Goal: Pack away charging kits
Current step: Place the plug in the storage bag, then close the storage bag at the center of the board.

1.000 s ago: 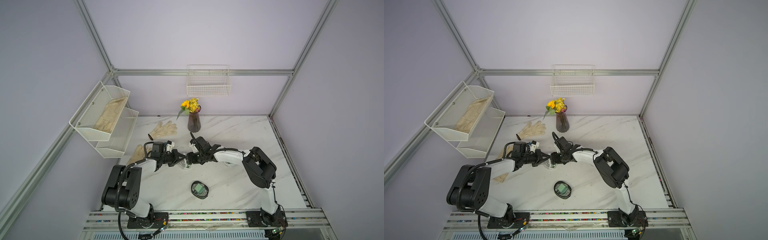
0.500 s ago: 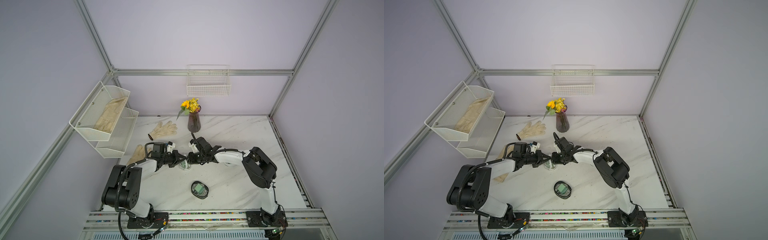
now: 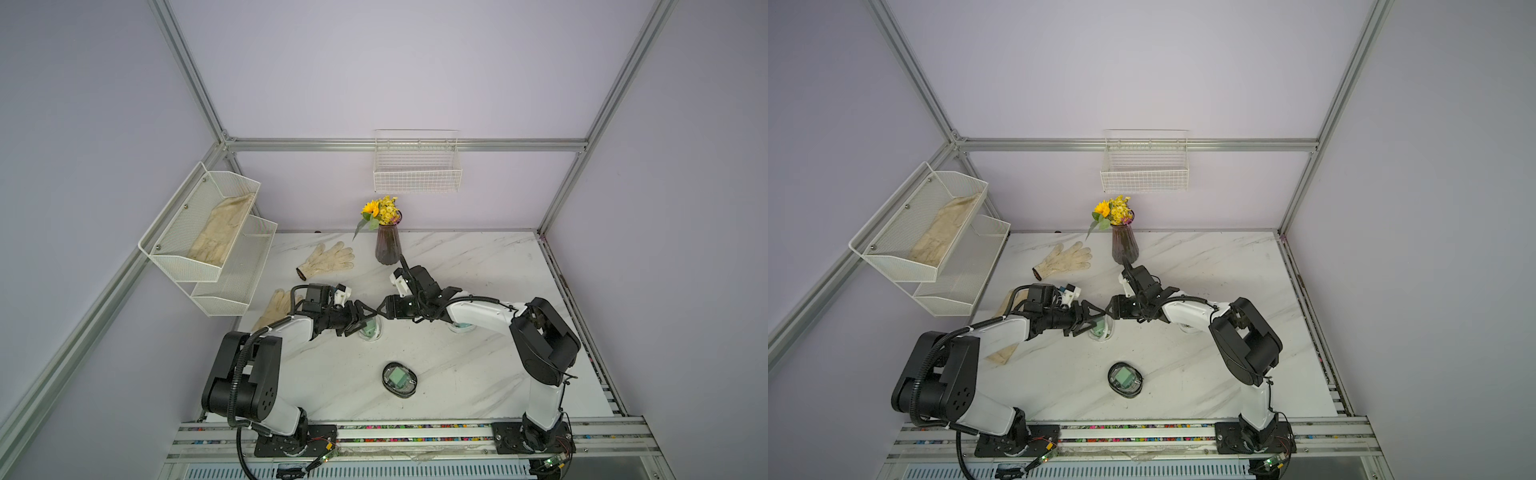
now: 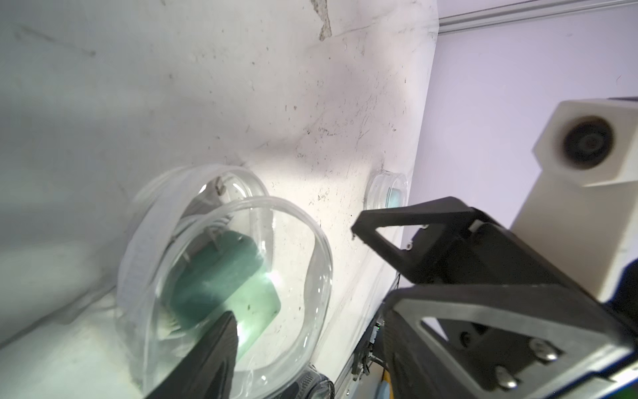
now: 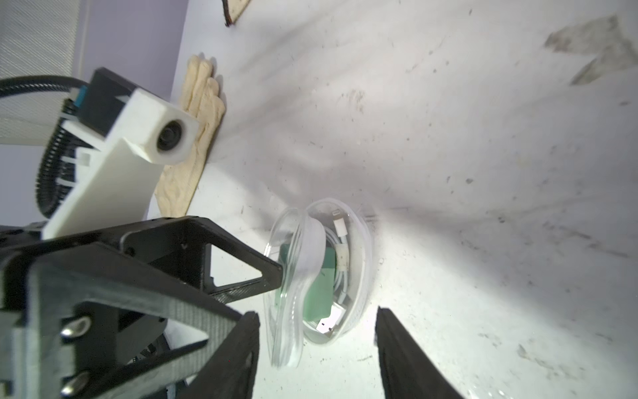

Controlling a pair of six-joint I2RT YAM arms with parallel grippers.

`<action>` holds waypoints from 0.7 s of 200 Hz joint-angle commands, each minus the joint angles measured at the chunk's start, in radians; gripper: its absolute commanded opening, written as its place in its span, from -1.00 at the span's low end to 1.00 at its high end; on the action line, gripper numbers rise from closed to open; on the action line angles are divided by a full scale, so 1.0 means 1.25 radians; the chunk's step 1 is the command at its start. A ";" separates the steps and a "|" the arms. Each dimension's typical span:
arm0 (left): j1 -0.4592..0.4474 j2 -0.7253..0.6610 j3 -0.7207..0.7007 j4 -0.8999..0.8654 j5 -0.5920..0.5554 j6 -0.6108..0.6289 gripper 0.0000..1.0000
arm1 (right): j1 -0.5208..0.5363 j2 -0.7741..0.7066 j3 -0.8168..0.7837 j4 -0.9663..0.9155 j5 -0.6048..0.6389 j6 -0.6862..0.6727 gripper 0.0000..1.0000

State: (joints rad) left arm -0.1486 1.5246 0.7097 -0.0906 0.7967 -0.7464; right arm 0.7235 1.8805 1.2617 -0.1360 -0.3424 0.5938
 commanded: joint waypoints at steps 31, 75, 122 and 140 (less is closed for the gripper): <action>-0.003 -0.052 0.128 -0.241 -0.152 0.130 0.38 | 0.011 0.020 0.029 -0.014 -0.035 -0.037 0.20; -0.003 -0.047 0.115 -0.253 -0.184 0.155 0.37 | 0.011 0.085 0.091 -0.046 -0.048 -0.063 -0.06; -0.003 -0.037 0.102 -0.242 -0.181 0.160 0.38 | 0.011 0.131 0.110 -0.075 -0.069 -0.068 -0.74; -0.003 -0.031 0.093 -0.234 -0.183 0.156 0.38 | 0.012 0.131 0.103 -0.079 -0.063 -0.066 -1.00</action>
State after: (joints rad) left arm -0.1513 1.4876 0.7937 -0.3916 0.5716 -0.5781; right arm 0.7341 2.0407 1.3869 -0.2081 -0.4160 0.5159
